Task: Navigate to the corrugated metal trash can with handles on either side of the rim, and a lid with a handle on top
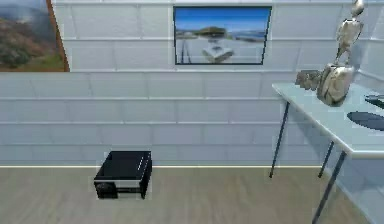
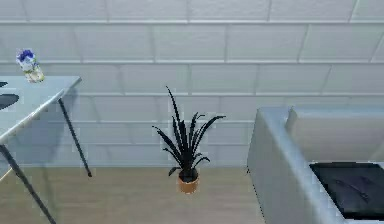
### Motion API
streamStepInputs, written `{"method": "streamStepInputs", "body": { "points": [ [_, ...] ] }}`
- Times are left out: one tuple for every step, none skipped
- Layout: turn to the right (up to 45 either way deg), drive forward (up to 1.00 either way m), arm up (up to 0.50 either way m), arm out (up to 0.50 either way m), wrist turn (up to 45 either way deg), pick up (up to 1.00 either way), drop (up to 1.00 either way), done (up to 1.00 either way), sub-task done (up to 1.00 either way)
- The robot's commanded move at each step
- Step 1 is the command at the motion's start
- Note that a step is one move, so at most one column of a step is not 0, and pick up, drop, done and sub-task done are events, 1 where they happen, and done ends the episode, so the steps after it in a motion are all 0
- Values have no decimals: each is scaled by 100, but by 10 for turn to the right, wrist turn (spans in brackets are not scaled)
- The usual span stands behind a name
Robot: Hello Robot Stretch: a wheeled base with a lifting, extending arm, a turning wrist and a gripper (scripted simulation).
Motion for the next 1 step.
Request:
{"method": "streamStepInputs", "body": {
  "points": [
    [-450,0,0,0,0,0,0,0,0]
  ]
}}
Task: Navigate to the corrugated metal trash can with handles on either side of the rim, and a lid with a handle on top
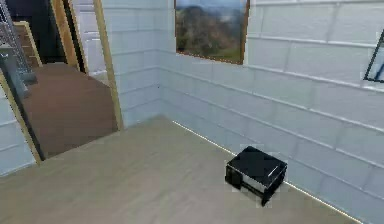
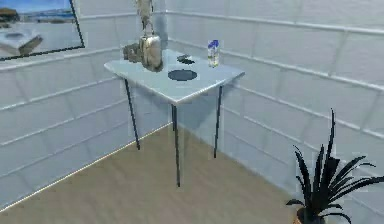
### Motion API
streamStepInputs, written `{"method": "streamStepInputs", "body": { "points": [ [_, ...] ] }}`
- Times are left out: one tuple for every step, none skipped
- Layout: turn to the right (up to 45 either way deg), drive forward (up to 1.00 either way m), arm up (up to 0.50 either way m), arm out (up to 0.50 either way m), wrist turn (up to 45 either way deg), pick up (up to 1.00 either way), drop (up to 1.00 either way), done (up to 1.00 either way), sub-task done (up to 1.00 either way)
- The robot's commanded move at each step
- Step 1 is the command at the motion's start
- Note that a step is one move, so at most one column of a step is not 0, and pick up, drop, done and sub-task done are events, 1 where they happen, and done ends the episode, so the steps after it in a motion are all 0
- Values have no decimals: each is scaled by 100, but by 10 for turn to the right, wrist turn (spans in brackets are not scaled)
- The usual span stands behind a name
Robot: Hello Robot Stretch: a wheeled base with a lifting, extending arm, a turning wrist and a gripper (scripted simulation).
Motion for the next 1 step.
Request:
{"method": "streamStepInputs", "body": {
  "points": [
    [-270,0,0,0,0,0,0,0,0]
  ]
}}
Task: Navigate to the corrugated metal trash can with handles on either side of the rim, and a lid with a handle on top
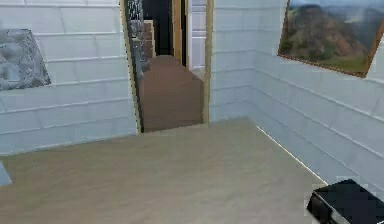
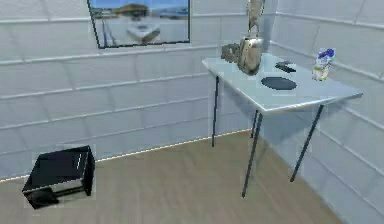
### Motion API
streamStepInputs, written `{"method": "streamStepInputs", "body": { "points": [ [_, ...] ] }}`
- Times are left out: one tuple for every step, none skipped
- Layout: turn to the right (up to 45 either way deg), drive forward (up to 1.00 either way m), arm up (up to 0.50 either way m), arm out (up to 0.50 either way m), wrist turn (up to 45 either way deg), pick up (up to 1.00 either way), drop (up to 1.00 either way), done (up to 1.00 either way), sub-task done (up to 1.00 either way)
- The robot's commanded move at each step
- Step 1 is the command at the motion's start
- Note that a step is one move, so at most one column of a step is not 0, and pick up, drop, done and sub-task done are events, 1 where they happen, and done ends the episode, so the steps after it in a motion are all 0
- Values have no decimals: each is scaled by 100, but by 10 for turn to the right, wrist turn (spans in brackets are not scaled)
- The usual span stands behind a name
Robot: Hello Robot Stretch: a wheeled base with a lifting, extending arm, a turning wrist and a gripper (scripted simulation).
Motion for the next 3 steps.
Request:
{"method": "streamStepInputs", "body": {
  "points": [
    [0,100,0,0,0,0,0,0,0],
    [0,100,0,0,0,0,0,0,0],
    [-30,0,0,0,0,0,0,0,0]
  ]
}}
